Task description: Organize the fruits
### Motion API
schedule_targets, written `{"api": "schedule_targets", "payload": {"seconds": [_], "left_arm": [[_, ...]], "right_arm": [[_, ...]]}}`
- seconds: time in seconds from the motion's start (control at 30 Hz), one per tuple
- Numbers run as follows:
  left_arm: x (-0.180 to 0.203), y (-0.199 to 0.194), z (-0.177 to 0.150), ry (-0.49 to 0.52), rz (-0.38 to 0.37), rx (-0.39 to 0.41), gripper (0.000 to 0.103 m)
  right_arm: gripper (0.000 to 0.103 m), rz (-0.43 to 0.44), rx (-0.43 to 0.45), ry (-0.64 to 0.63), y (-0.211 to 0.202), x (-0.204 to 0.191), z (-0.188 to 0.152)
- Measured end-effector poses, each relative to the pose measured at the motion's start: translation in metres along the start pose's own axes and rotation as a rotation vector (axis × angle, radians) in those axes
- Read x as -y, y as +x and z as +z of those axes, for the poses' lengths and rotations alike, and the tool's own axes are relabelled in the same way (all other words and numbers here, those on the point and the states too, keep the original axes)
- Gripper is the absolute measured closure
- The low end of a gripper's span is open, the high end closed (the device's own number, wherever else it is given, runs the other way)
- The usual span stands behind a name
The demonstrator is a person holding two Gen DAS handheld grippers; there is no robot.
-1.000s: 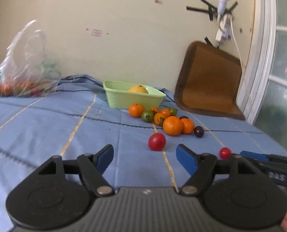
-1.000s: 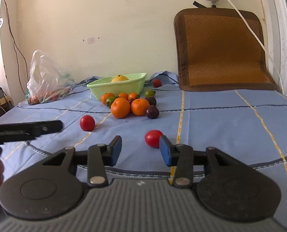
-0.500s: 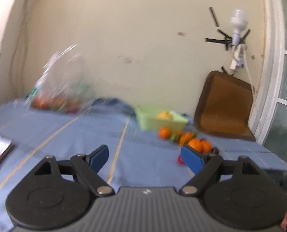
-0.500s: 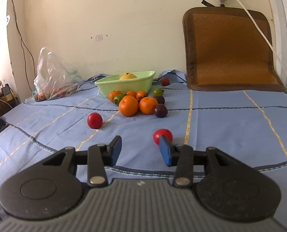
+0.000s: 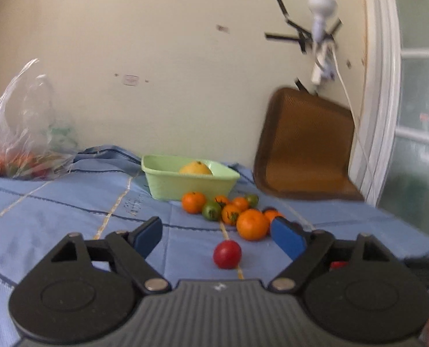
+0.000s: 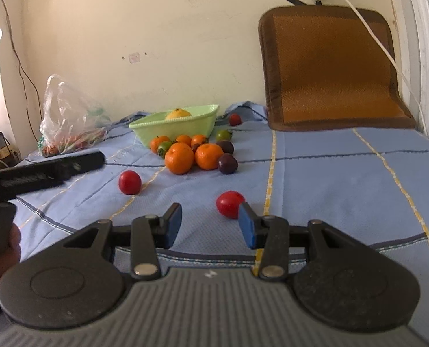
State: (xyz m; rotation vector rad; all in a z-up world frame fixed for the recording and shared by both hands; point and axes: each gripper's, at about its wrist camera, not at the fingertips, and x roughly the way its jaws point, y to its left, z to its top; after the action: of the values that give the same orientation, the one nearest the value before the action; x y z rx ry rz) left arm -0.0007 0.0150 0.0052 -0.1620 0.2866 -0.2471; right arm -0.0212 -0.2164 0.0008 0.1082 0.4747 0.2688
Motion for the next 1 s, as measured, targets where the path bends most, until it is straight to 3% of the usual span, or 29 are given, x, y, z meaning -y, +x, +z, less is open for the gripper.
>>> {"api": "schedule_targets", "payload": {"seconds": [0.17,1.0], "left_arm": [[-0.0095,-0.0009,-0.0031,-0.064,-0.013,-0.001,0.015],[-0.0134,-0.0025,-0.0043,-0.065,-0.016,0.004,0.010]], "right_arm": [[0.057,-0.010,-0.033,0.009,0.0061,-0.0001,0.0006],[0.057,-0.004,-0.021,-0.002,0.0041,0.0000,-0.0010]]}}
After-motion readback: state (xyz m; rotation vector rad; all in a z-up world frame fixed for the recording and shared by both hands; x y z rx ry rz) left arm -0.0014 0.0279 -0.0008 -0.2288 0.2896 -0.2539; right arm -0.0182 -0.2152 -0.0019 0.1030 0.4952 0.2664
